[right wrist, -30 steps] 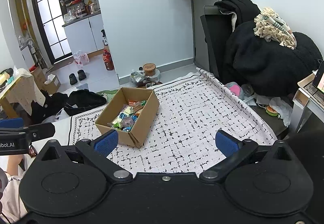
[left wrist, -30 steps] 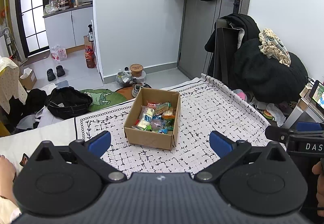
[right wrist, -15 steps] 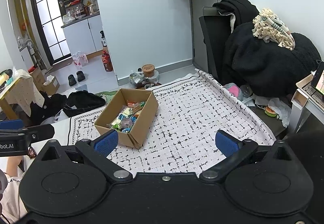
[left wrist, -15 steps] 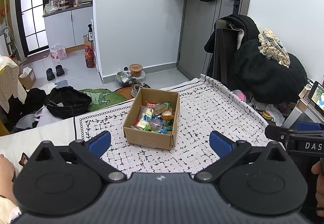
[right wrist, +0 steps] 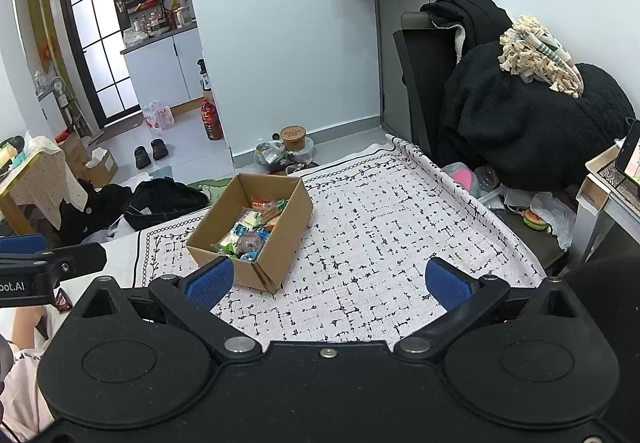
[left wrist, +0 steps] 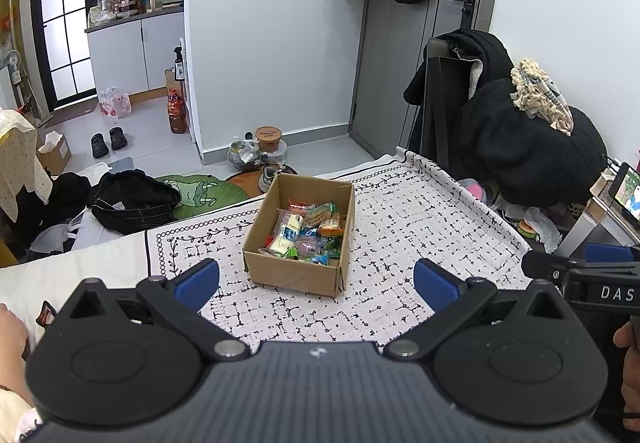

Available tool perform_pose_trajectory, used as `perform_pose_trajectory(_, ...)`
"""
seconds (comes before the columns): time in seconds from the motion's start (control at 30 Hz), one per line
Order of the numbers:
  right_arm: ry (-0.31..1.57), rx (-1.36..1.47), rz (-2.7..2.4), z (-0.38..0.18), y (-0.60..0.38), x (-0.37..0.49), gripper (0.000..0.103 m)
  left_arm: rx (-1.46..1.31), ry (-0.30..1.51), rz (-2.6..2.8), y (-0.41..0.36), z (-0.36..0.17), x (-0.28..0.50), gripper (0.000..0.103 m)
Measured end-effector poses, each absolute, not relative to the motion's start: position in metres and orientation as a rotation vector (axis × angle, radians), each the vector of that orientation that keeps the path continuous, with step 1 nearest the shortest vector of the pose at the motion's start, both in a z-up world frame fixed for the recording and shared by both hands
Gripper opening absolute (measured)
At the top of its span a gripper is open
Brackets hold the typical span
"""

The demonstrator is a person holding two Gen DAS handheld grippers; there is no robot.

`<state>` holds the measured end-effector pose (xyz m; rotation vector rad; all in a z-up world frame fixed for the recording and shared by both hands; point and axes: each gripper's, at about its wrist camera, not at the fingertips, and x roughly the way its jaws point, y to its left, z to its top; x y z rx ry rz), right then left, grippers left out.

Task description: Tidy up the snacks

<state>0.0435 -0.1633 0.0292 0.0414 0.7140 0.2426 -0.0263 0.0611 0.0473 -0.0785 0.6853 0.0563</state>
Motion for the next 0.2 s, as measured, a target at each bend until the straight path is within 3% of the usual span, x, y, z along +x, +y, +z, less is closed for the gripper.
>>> perform_pose_trajectory(0.2, 0.714, 0.045, 0.241, 0.0290, -0.1635, 0.0434, 0.103, -0.081, 0.682, 0.052, 0.0621, 0.0476, -0.0248, 0.103)
